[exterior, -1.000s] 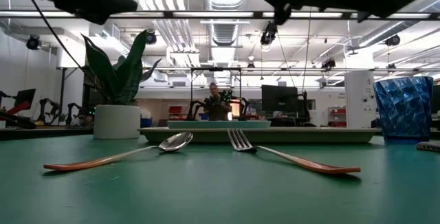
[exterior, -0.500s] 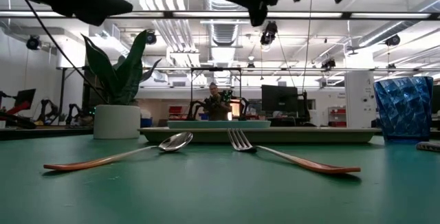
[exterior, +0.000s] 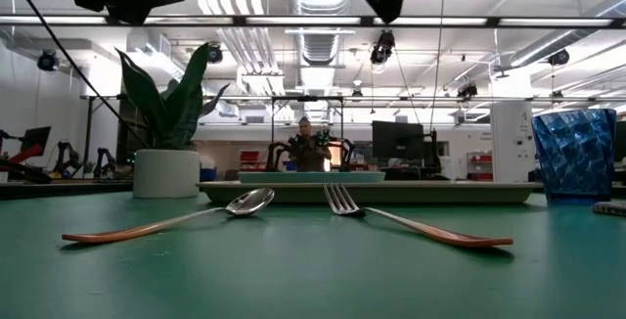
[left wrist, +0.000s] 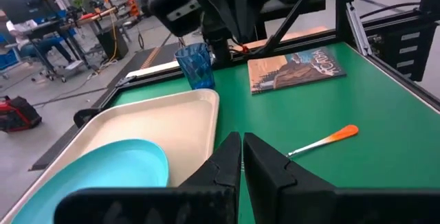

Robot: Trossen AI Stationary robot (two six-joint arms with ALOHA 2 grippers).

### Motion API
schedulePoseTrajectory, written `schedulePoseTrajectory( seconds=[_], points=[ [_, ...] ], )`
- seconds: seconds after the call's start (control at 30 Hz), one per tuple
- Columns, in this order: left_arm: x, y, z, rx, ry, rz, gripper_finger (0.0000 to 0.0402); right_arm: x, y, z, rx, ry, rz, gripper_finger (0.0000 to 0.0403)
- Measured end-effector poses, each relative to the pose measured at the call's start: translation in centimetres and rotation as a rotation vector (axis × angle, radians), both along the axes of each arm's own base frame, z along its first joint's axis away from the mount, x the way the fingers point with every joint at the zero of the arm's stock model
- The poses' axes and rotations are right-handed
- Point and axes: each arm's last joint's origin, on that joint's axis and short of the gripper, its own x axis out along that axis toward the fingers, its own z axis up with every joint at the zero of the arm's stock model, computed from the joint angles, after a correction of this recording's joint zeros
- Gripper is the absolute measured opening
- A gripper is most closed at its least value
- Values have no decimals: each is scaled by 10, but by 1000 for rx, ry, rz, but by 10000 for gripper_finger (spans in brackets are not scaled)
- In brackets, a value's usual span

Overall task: Pick and place plate/cup/fork/spoon on tray
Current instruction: Put the orange fork on the light white tray to the right of the blue plate

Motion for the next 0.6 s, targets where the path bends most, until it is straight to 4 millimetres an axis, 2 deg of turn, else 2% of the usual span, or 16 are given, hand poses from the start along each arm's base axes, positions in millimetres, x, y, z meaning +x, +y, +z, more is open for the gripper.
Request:
schedulePoseTrajectory(
  seconds=[0.13,0.27,0.4,0.6],
  points=[
    [0,0,-1,22,5,-4,3,7,3,12,31,77,-42,9],
    [1,0,-1,26,9,1,3,20,2,16,115,162,-123,9],
    [1,1,-1,48,8,2,3,31,4,5,202,300,-219,9],
    [1,1,-1,77,10,2,3,45,7,-25,336,509,-275,9]
  ],
)
